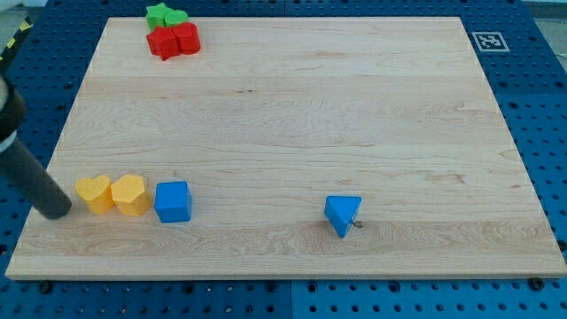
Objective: Push the group of blocks right a bit
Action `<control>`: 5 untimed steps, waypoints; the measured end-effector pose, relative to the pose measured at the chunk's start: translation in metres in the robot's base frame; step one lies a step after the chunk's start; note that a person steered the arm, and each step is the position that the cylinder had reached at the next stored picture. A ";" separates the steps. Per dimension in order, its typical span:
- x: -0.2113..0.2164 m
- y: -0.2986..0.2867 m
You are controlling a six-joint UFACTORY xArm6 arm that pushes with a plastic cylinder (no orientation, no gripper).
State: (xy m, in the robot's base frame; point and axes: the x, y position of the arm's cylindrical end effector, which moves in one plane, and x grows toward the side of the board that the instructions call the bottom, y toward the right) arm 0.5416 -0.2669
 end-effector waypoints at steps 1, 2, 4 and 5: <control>-0.006 0.000; -0.006 0.000; -0.006 0.039; -0.003 0.060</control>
